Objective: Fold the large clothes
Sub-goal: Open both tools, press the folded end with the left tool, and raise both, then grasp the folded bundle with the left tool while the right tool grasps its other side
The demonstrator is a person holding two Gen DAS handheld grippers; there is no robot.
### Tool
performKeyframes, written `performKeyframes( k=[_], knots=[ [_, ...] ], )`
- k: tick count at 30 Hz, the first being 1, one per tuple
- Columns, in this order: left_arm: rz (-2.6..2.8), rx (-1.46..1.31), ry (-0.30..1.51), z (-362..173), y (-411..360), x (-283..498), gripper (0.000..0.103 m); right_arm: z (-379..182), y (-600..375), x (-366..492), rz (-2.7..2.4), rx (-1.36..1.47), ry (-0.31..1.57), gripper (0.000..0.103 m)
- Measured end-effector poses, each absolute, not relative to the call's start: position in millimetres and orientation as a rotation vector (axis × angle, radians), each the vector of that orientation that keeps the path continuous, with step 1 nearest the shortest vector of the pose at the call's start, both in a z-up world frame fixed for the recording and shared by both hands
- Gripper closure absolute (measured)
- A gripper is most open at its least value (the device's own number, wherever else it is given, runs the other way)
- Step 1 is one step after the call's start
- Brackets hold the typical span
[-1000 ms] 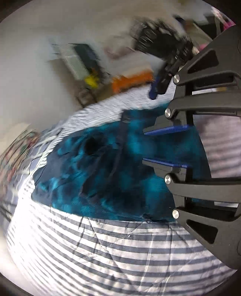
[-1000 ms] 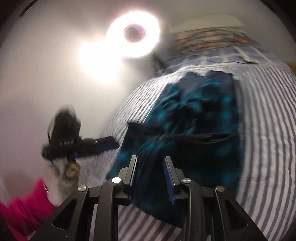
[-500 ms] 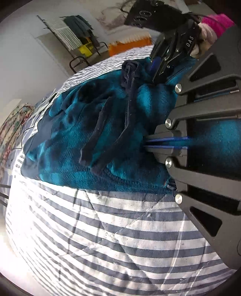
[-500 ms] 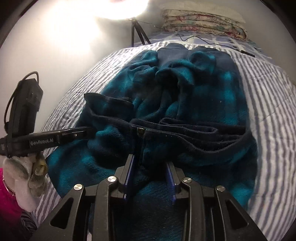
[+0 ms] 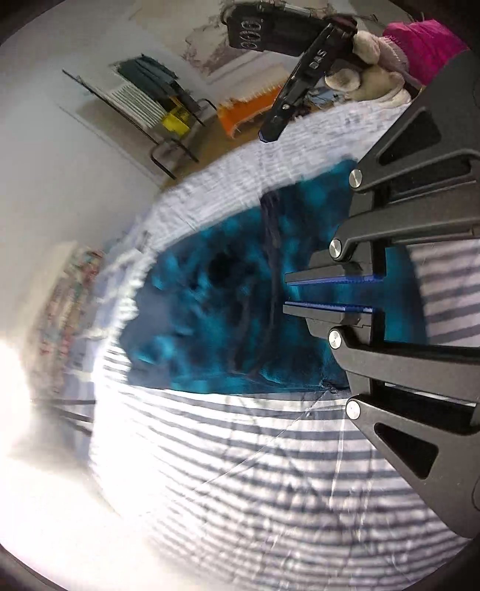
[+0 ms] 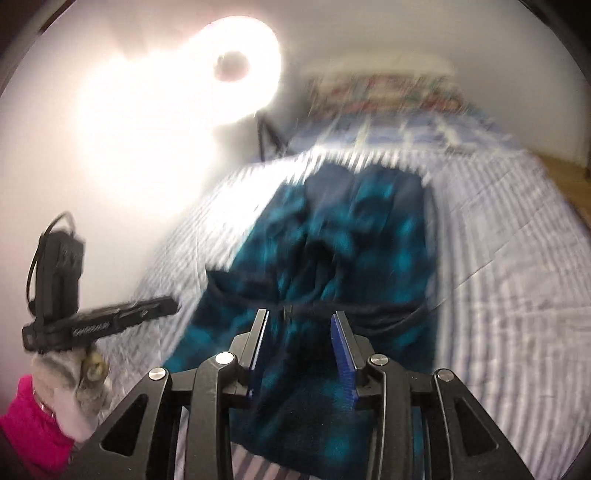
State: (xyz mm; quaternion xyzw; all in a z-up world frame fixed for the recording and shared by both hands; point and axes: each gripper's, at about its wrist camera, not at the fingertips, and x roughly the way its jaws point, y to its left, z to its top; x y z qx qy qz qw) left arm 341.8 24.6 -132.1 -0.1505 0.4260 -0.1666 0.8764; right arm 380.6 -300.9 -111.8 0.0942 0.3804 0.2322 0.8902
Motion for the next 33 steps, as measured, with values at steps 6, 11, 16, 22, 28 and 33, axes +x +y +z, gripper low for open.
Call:
performKeyframes(
  k=[6,11,16,22,28,33],
  knots=[
    [-0.362,-0.325,0.744,-53,33,286,0.078,-53,-324,315,0.383,0.154,0.658,0.067],
    [-0.391,-0.321,0.673,9,32,254,0.073,6,-334,273,0.326,0.111,0.613,0.05],
    [-0.44,-0.324,0.639,67,20,251,0.071,69,-343,245,0.339,0.089,0.513,0.045],
    [-0.429,-0.3,0.626,111,16,299,0.058,103,-355,277,0.395,0.075,0.525,0.045],
    [-0.392,-0.352,0.745,70,35,408,0.057,78,-365,365,0.37,0.091,0.606,0.045],
    [-0.338,-0.382,0.828,-4,66,491,0.057,20,-374,453,0.353,0.159,0.721,0.045]
  ],
)
